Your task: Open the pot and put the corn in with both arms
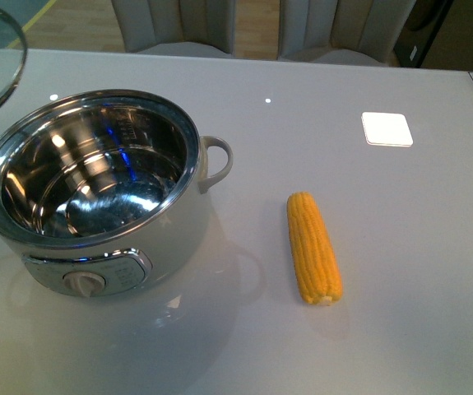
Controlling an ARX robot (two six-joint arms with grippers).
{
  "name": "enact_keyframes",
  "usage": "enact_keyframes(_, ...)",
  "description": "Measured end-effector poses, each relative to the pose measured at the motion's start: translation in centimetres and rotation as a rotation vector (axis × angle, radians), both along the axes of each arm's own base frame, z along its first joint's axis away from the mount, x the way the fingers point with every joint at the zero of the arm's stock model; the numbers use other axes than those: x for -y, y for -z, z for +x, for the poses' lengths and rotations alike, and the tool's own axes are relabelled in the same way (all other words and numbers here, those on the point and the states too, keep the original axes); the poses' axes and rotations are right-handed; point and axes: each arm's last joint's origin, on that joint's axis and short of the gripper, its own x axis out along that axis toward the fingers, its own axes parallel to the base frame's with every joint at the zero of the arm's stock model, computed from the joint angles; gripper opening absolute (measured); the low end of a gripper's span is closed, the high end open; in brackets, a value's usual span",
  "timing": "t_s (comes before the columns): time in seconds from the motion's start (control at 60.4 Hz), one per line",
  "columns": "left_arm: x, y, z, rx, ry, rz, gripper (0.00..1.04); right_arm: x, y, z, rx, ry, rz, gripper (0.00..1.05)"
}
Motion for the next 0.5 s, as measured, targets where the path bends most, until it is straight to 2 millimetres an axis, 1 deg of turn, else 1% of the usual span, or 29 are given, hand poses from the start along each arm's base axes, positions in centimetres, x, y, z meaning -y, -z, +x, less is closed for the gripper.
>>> enact_keyframes(0.099,-1.4,0.5,-0.2,-0.003,-0.036,0.011,0.44,0.0,0.0,0.0,0.0,0.0,0.0,0.96)
enact_keyframes(0.215,-2.9,2.0,-0.6,-0.027,-0.081,0.009,0.44,0.0,0.0,0.0,0.0,0.0,0.0,0.96)
enact_keyframes(0.381,-4.5,4.2,-1.2,-0.062,-0.148,-0.001,0.44,0.0,0.0,0.0,0.0,0.0,0.0,0.96)
enact_keyframes(0.497,-5.4,5.1,-1.3,-0.062,-0.179,-0.008,0.44,0.0,0.0,0.0,0.0,0.0,0.0,0.96)
